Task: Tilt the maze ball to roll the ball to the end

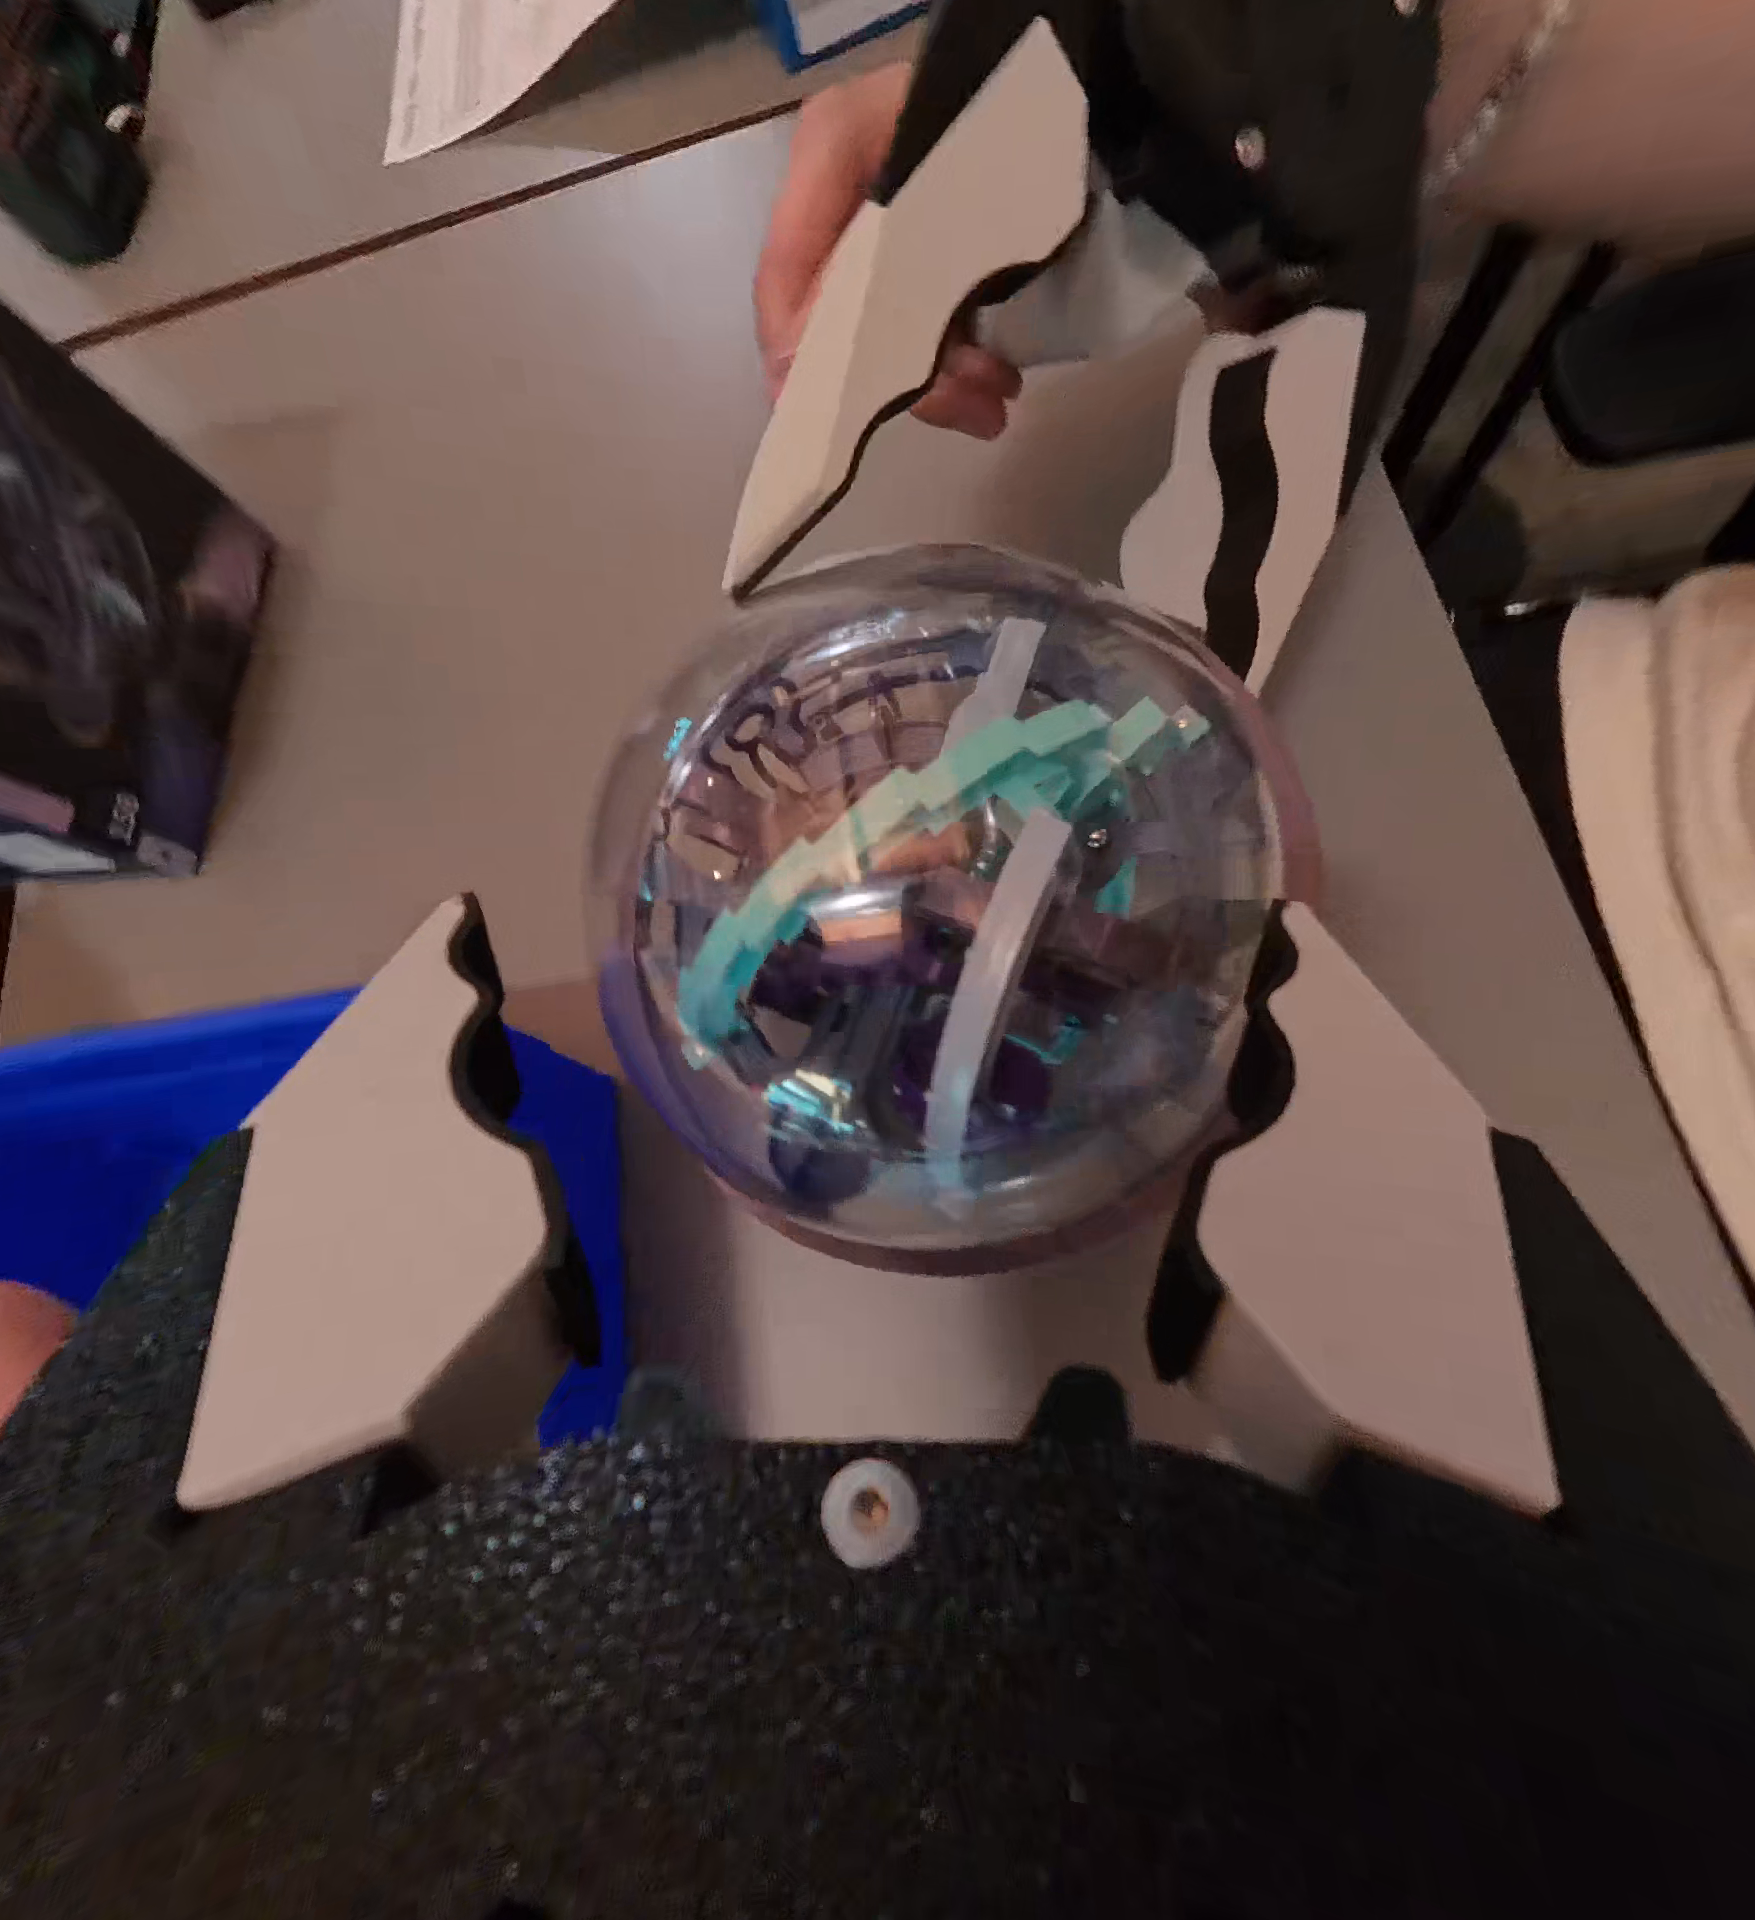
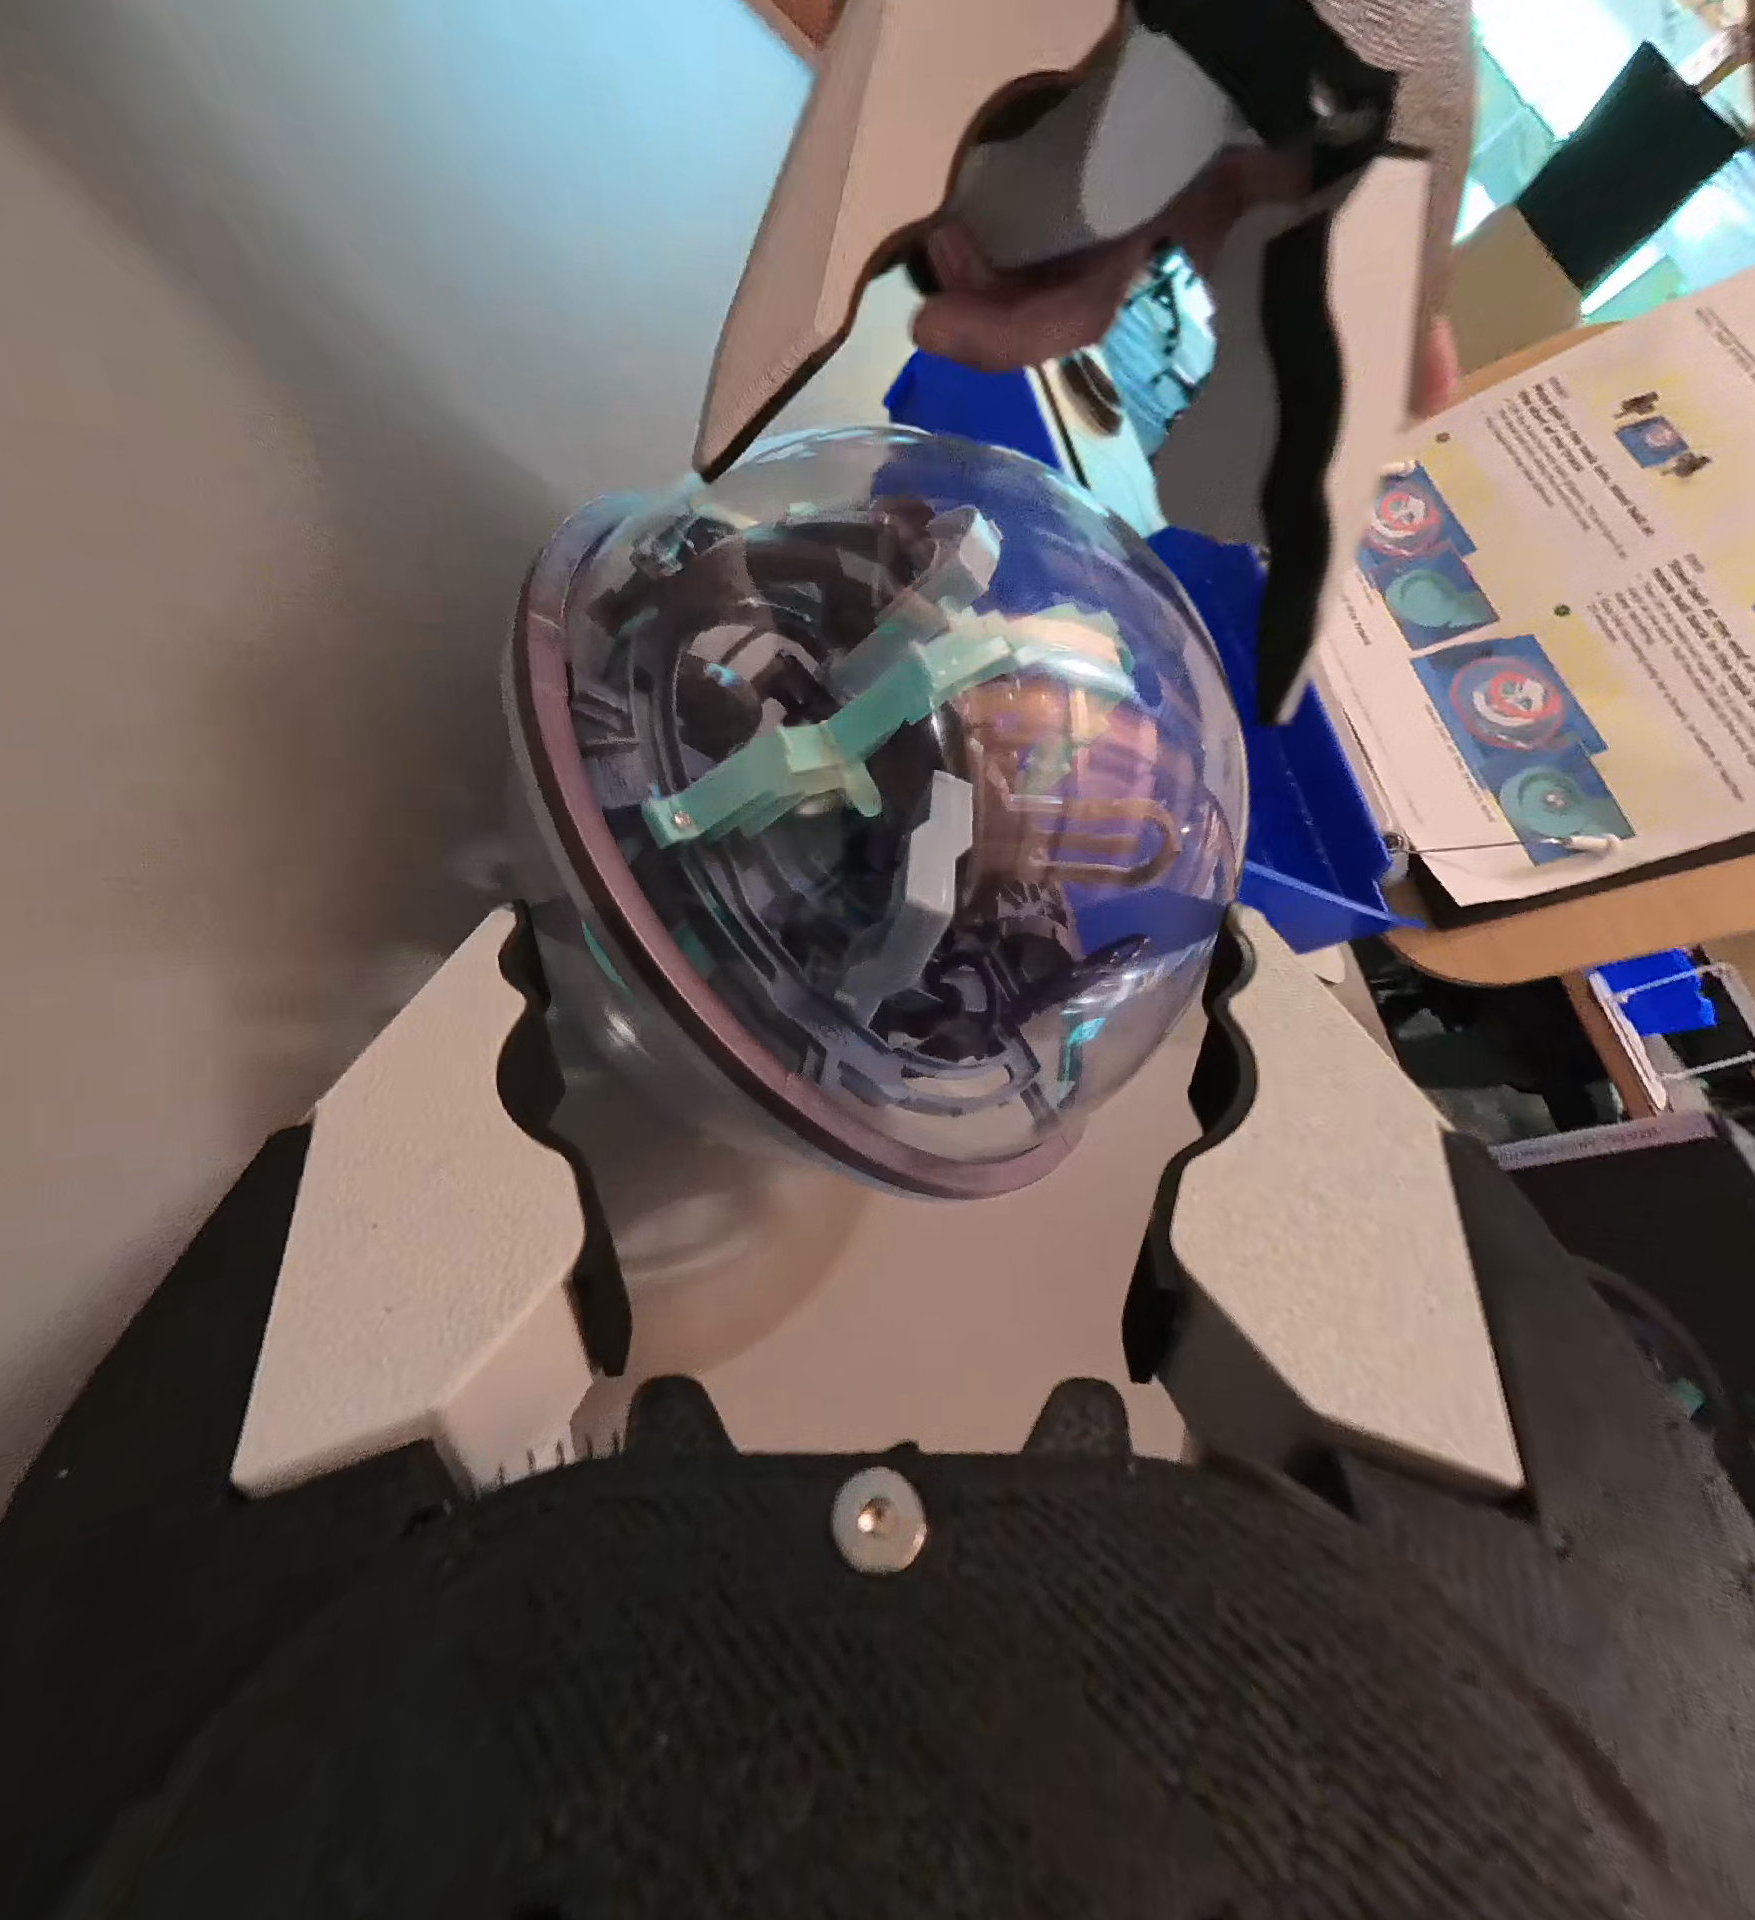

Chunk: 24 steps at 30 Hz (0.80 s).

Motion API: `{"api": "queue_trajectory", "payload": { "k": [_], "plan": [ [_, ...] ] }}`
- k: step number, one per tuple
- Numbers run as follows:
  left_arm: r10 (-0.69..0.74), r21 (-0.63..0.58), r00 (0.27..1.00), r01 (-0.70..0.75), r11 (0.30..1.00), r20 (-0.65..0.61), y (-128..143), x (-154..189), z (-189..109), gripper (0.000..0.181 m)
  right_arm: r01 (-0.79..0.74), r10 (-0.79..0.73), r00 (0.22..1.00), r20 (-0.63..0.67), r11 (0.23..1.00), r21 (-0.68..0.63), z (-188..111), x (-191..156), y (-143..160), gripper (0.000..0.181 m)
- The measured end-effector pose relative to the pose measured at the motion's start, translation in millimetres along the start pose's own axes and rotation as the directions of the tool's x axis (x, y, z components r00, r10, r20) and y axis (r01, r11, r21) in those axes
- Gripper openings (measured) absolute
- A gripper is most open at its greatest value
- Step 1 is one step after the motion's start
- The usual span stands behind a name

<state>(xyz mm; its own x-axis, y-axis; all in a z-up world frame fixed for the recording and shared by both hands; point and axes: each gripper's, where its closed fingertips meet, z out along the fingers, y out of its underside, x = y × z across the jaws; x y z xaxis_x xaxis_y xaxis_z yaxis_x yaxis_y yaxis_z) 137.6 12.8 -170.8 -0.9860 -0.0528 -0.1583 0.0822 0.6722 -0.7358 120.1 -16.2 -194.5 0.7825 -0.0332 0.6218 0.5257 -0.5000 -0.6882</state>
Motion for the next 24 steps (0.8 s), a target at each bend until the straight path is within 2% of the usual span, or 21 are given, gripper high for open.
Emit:
{"api": "queue_trajectory", "payload": {
  "k": [4,7,10,15,19,22,24],
  "plan": [
    [0.04,-0.005,0.987,-0.042,0.999,-0.153,-0.4,-0.7,7.4,0.138,0.002,-0.002,0.998,0.056,1.0,-0.005,-0.2,3.7,0.1,0.121],
    [-0.031,-0.022,0.978,0.027,0.999,-0.207,2.0,2.2,14.2,0.134,-0.017,0.018,0.999,0.048,0.999,-0.027,-0.2,5.0,3.8,0.122],
    [-0.096,-0.005,0.98,0.097,0.995,-0.173,0.3,1.8,18.6,0.135,-0.041,0.043,0.999,0.026,0.997,-0.062,-3.5,5.2,12.2,0.122],
    [-0.204,-0.009,0.976,0.203,0.979,-0.077,1.0,-0.8,18.4,0.135,-0.144,0.137,0.983,-0.119,0.988,-0.052,-8.9,6.8,25.1,0.125],
    [-0.311,-0.014,0.95,0.311,0.95,0.019,1.7,-3.5,18.4,0.135,-0.242,0.253,0.956,-0.15,0.966,0.089,-14.2,-5.0,6.7,0.13],
    [-0.403,-0.006,0.911,0.405,0.914,0.088,3.8,-6.2,17.1,0.135,-0.317,0.354,0.913,-0.203,0.929,0.194,-10.6,0.2,-3.2,0.13],
    [-0.466,-0.005,0.877,0.47,0.883,0.118,5.6,-6.0,15.9,0.135,-0.325,0.366,0.9,-0.236,0.925,0.196,-4.7,6.7,-1.6,0.13]
  ]
}}
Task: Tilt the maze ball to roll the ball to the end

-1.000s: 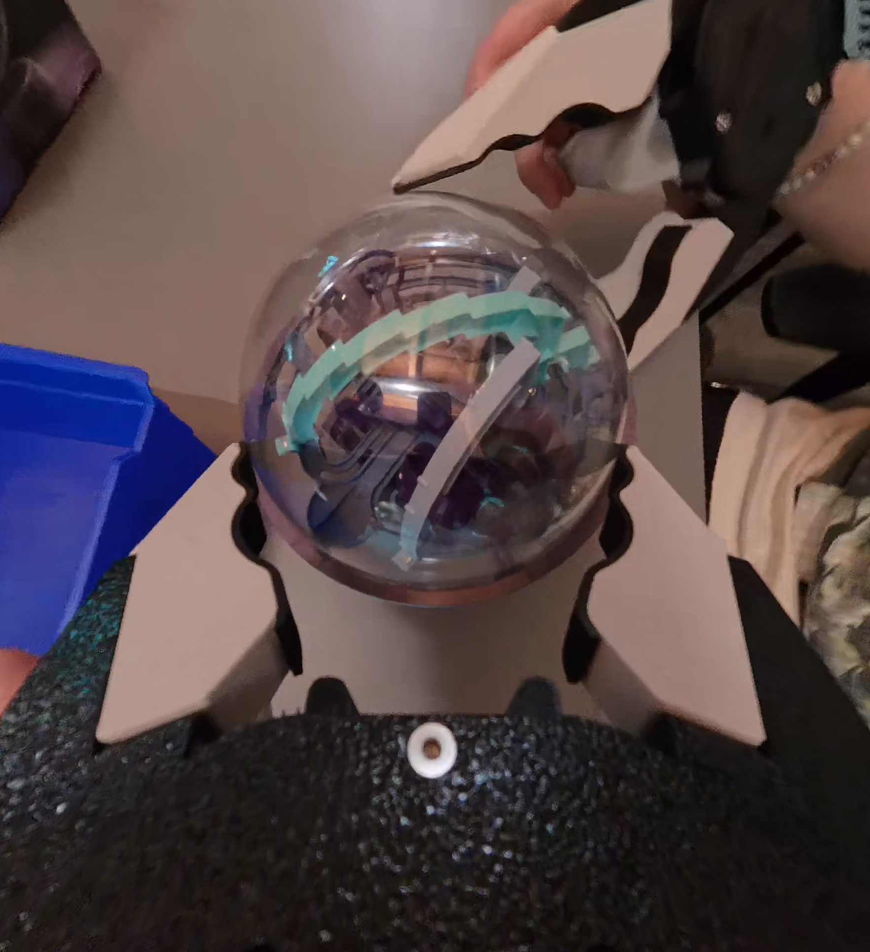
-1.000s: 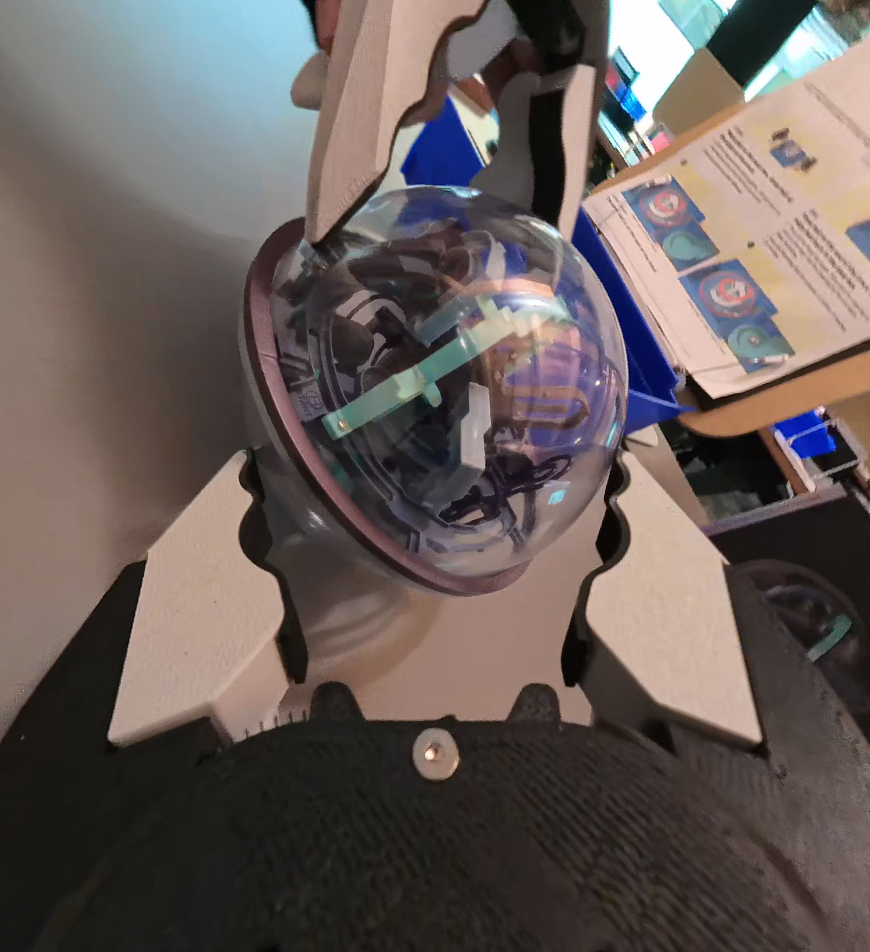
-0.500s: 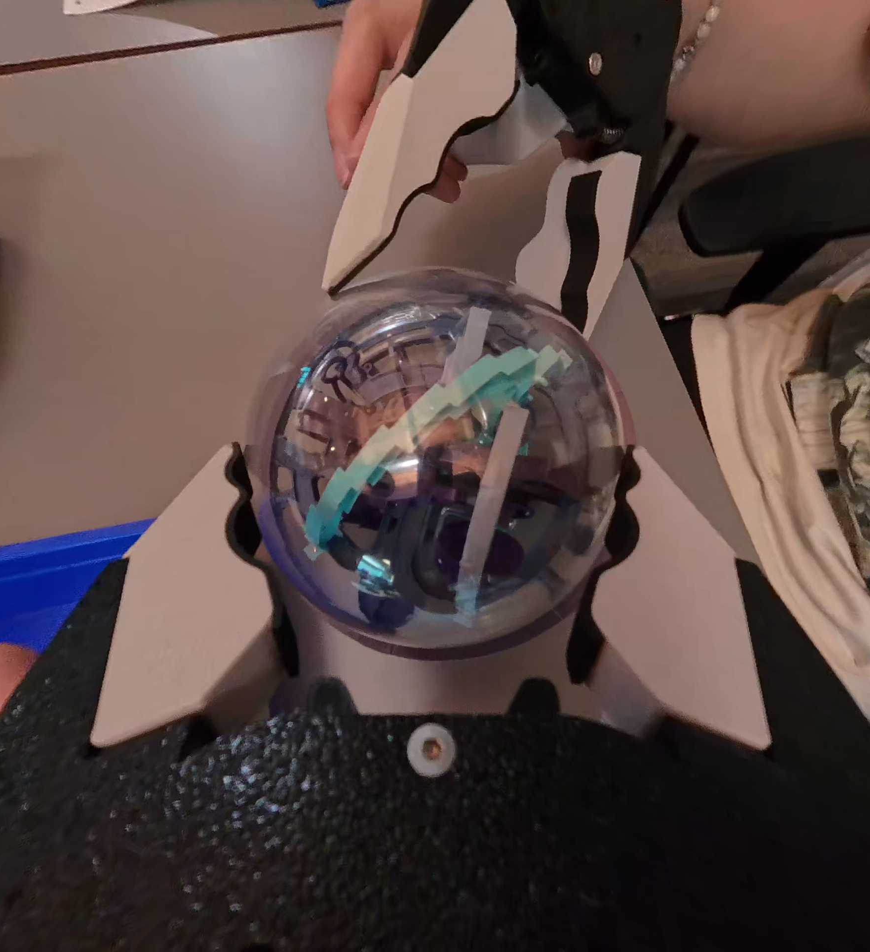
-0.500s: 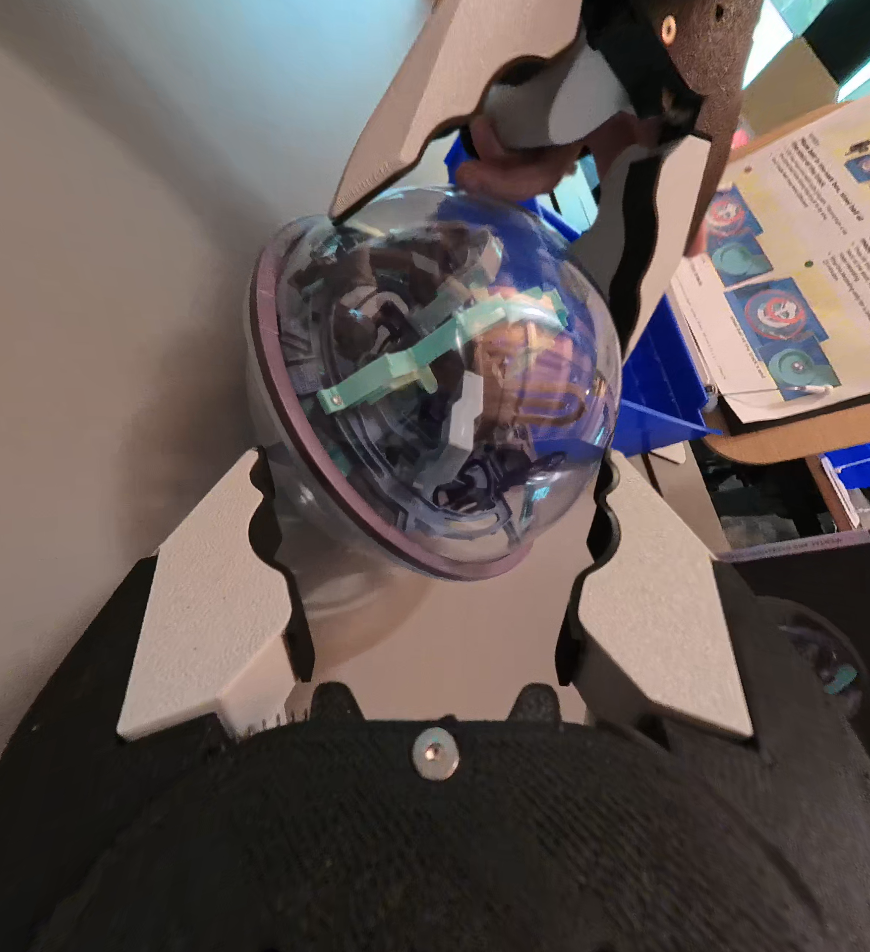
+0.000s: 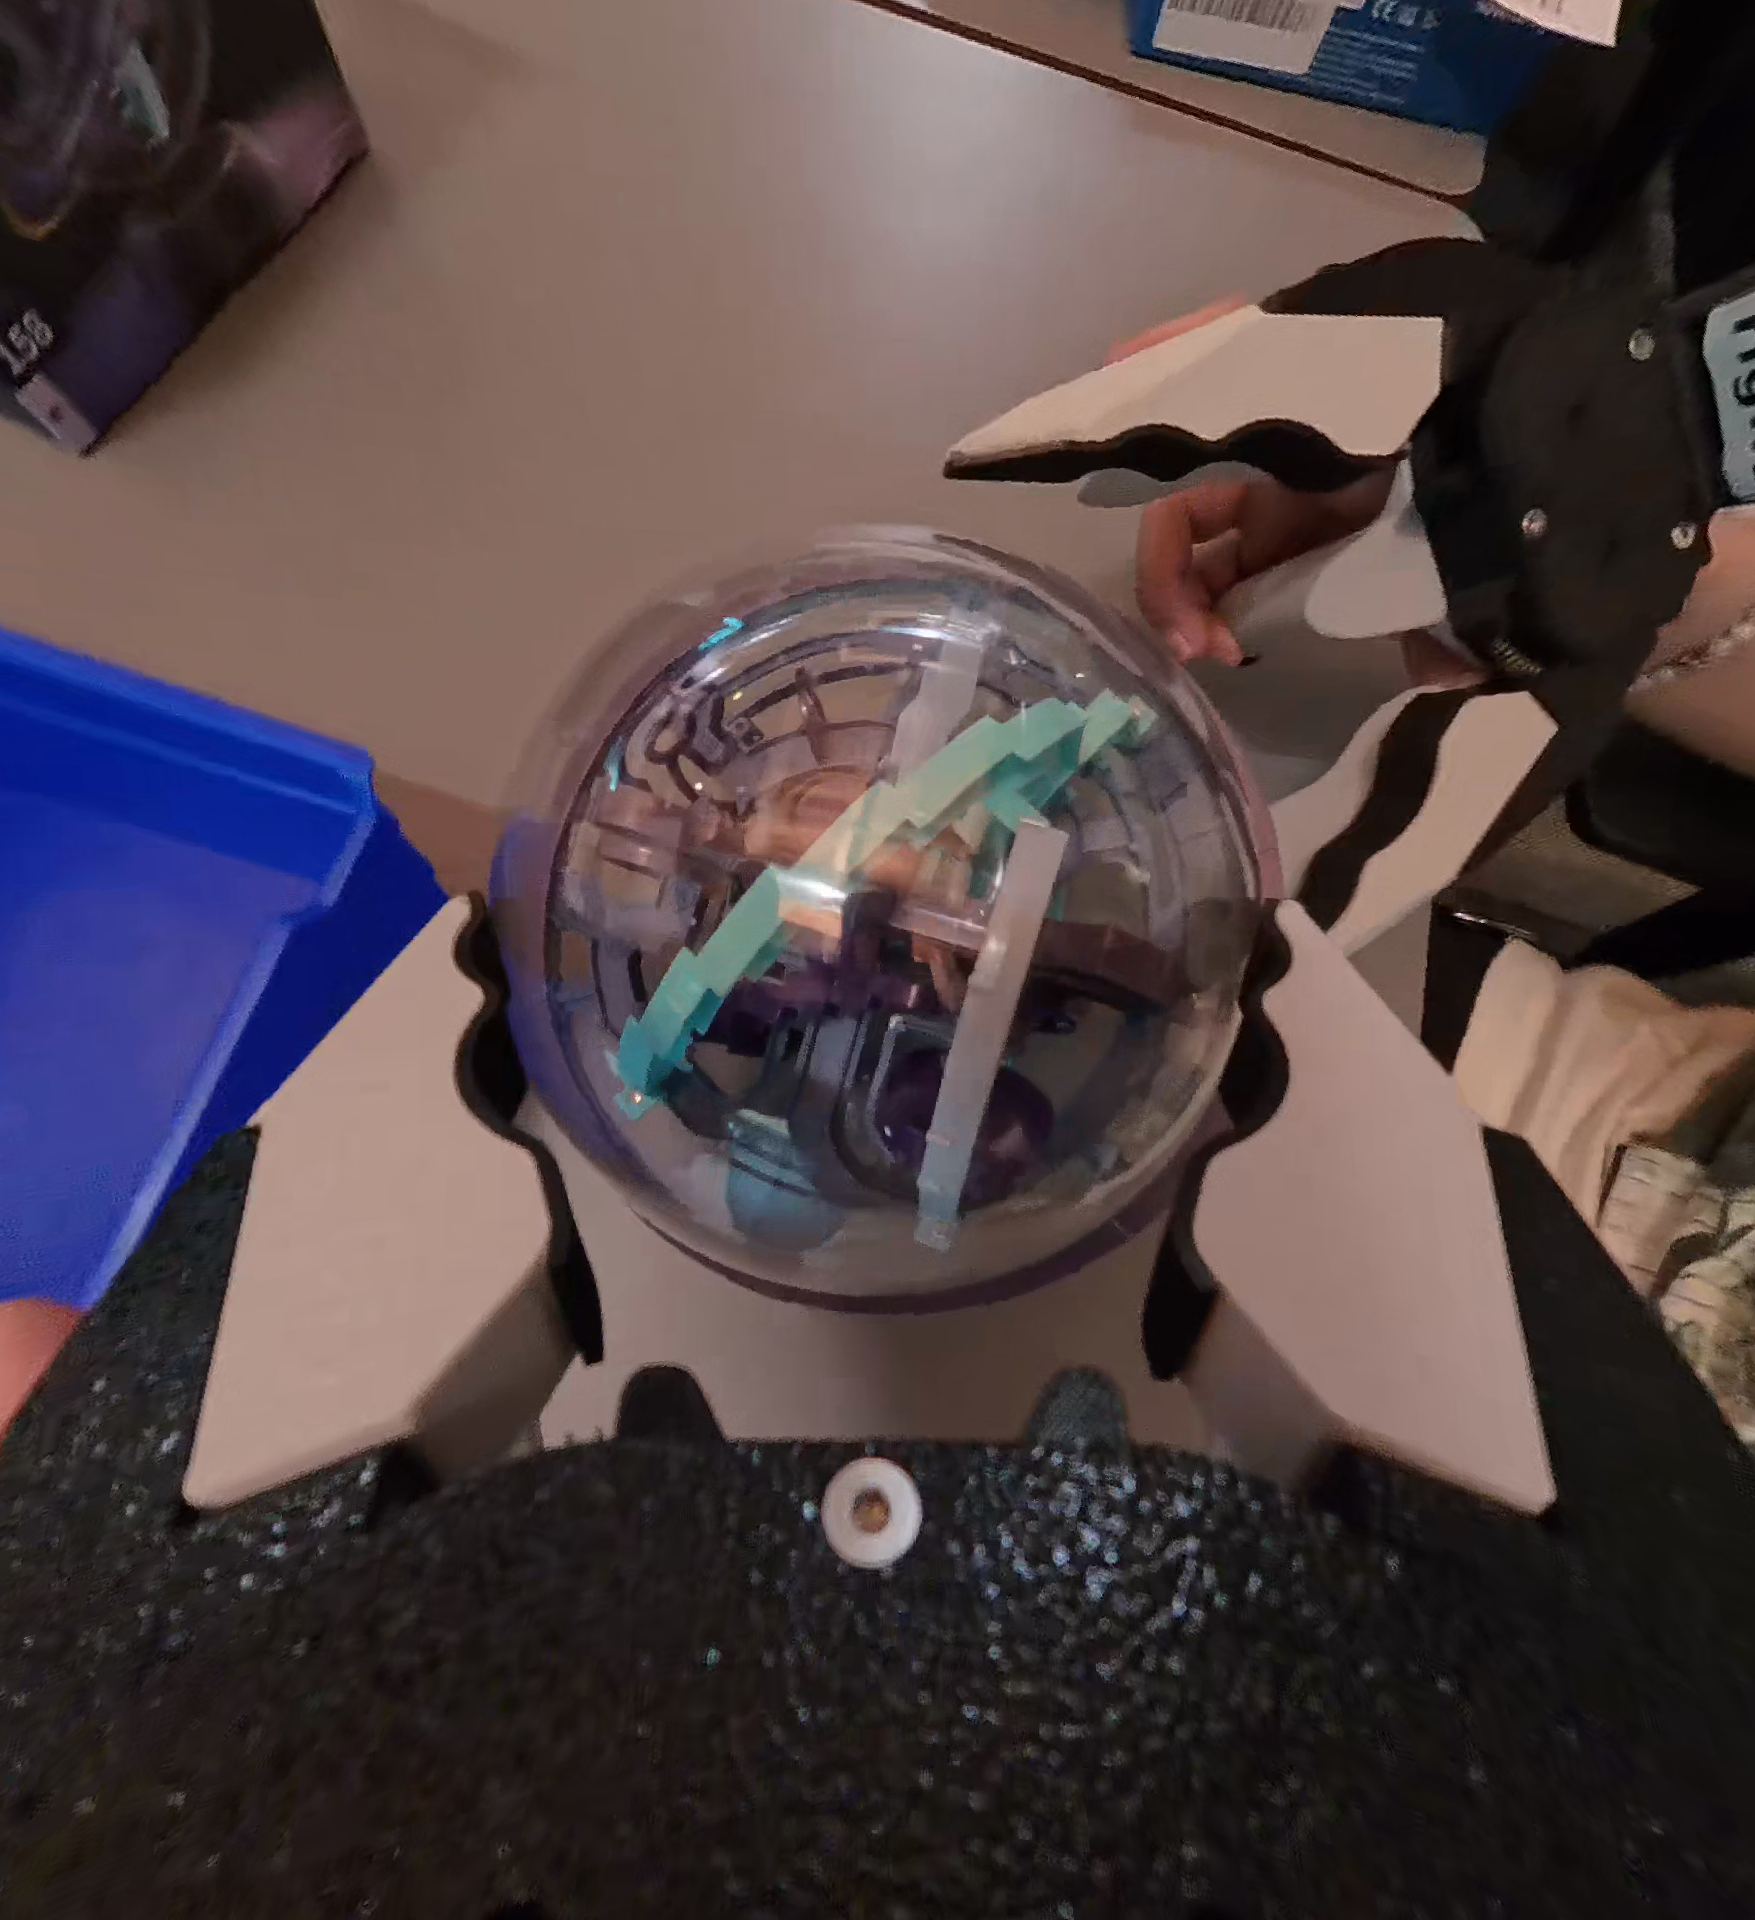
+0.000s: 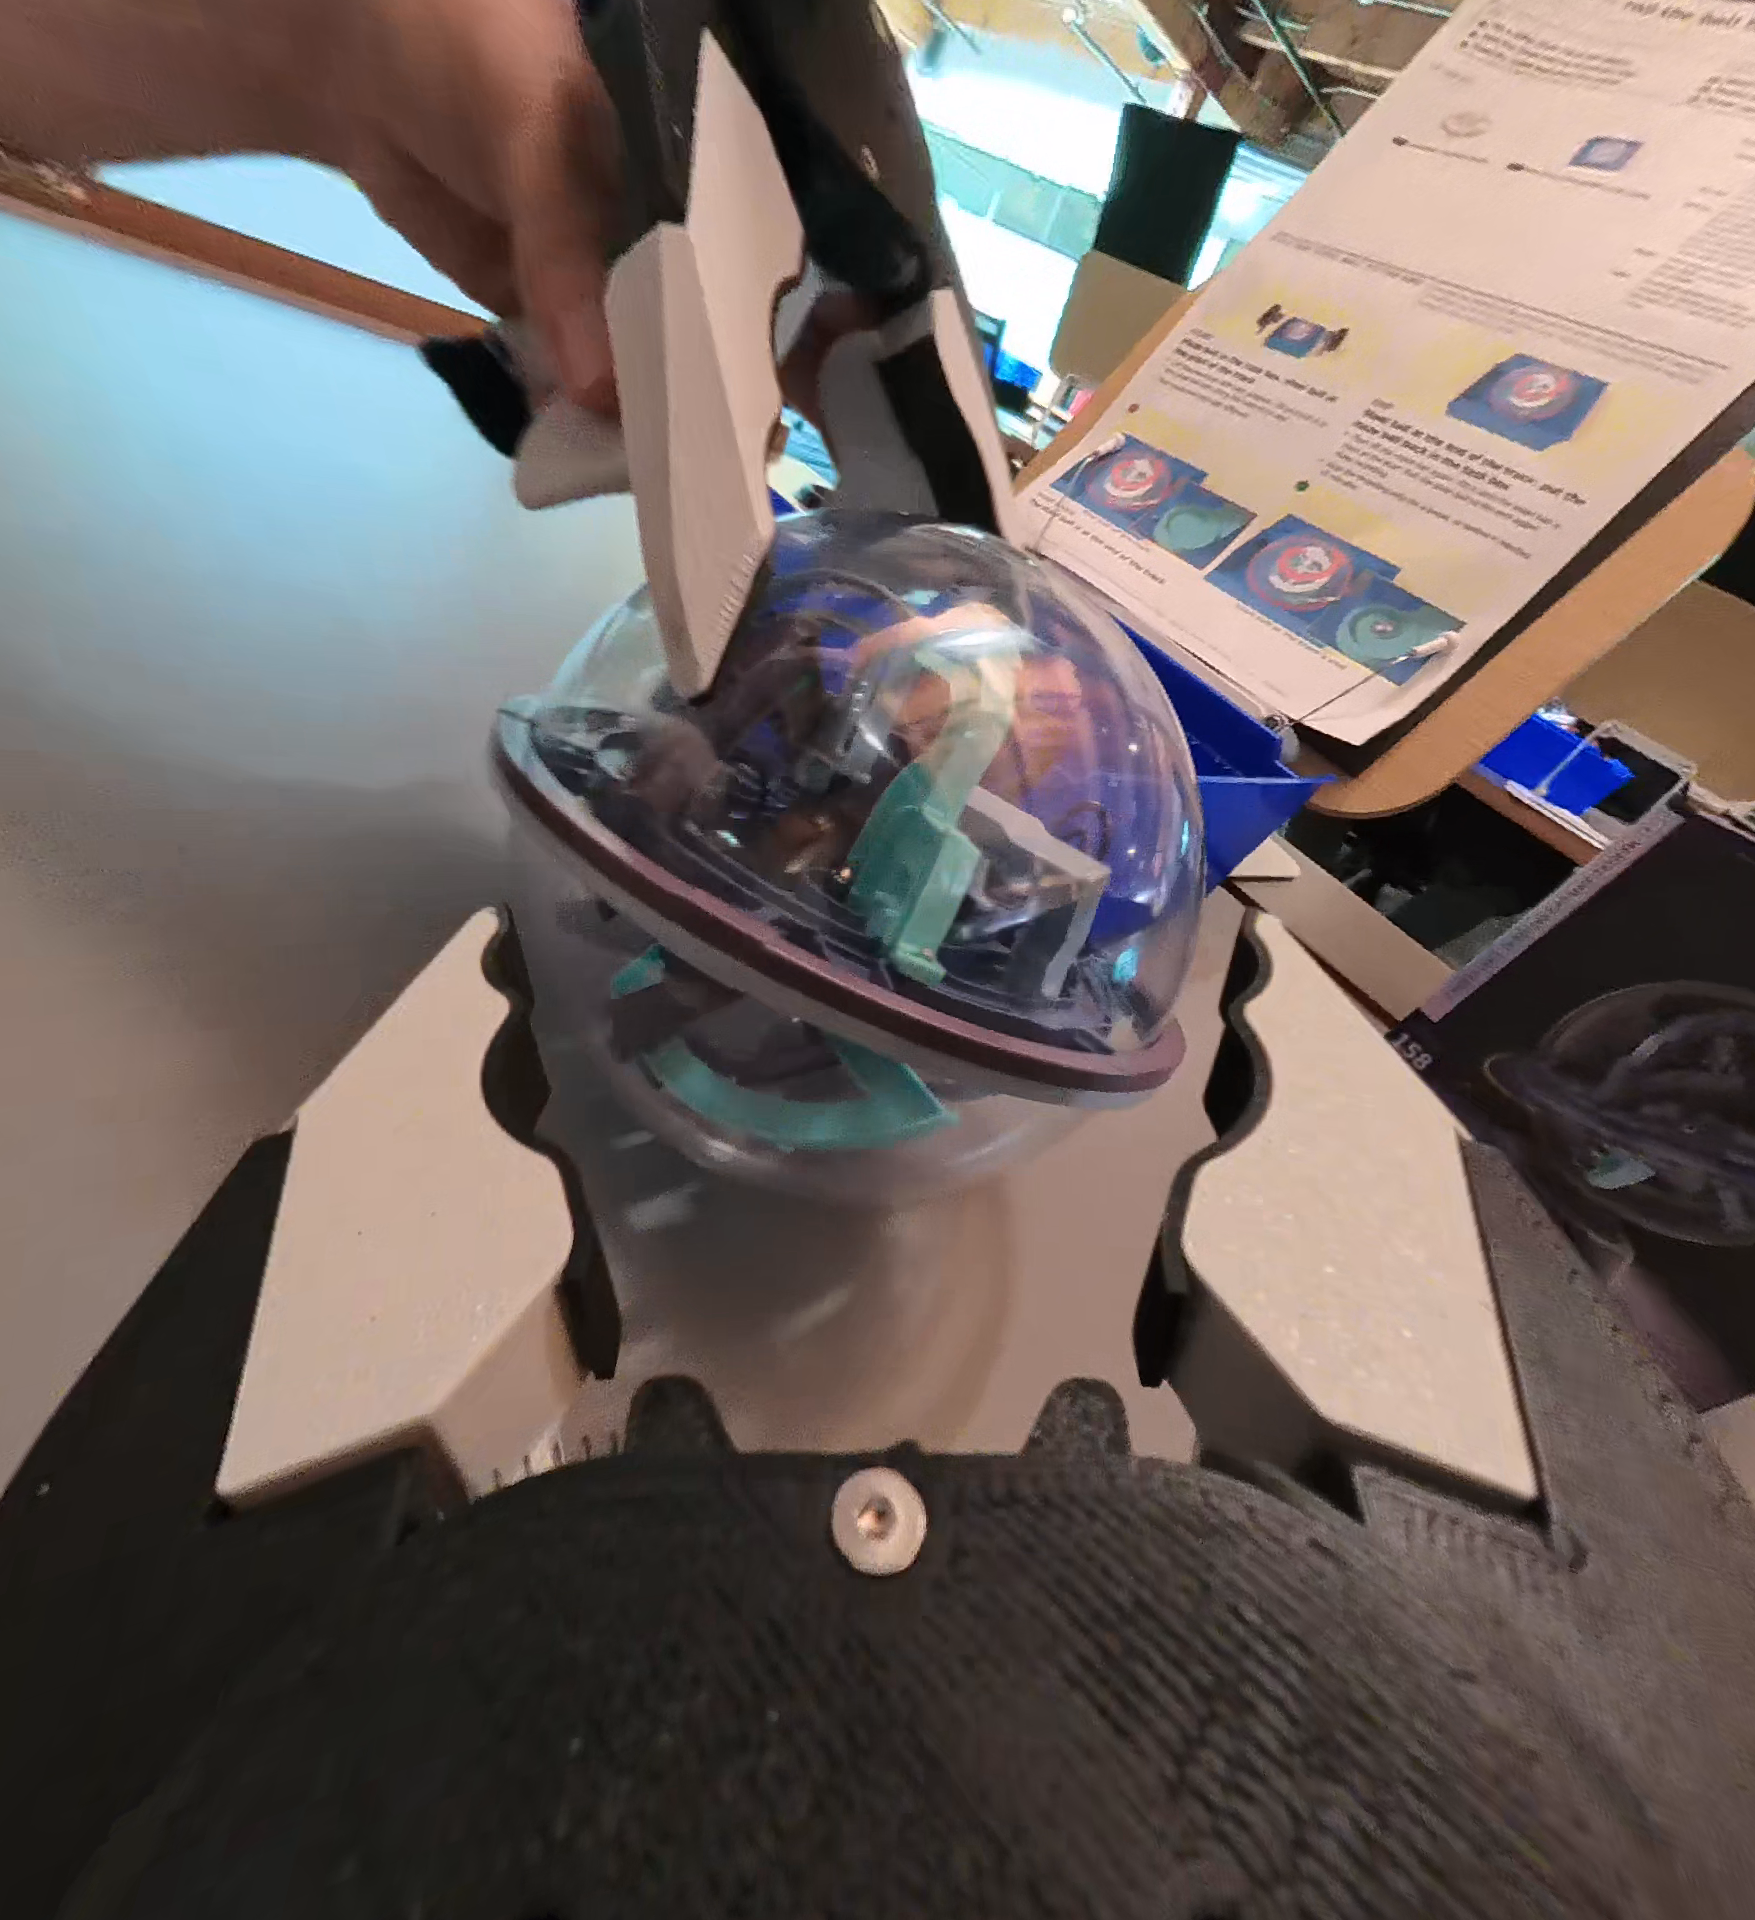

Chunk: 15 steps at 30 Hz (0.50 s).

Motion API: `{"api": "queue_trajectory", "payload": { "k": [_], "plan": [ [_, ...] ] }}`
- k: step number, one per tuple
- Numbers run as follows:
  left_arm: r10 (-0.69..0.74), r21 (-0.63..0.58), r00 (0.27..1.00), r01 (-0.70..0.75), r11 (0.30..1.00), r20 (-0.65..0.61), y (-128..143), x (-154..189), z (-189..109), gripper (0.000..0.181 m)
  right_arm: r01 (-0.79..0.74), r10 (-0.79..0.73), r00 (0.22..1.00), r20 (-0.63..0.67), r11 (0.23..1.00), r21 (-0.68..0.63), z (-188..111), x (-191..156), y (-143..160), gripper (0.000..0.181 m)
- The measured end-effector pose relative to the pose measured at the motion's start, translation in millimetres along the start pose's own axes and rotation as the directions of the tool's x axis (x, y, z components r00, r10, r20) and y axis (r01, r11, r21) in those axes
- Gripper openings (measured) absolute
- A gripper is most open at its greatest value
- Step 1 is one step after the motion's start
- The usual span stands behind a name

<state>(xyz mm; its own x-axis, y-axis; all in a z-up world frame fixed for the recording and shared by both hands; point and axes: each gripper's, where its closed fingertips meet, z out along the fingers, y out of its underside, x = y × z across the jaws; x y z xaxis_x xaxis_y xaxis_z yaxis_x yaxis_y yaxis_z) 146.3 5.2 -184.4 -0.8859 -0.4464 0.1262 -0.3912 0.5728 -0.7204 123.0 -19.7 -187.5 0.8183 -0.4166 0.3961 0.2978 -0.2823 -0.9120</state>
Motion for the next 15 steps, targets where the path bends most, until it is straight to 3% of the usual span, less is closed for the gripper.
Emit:
{"api": "queue_trajectory", "payload": {
  "k": [5,11,15],
  "plan": [
    [0.051,-0.108,0.999,-0.052,0.993,-0.016,13.9,7.0,-4.8,0.138,0.048,-0.046,0.984,0.173,0.999,-0.007,12.1,-9.1,0.1,0.133],
    [0.409,-0.026,0.911,-0.411,0.911,-0.044,-6.5,9.0,-5.9,0.135,0.029,-0.023,0.945,0.325,0.999,-0.014,14.9,-1.5,3.0,0.133],
    [0.324,0.001,0.936,-0.327,0.945,-0.134,-5.7,6.8,-0.1,0.133,-0.016,0.023,0.924,0.381,1.0,-0.02,14.6,4.4,3.6,0.13]
  ]
}}
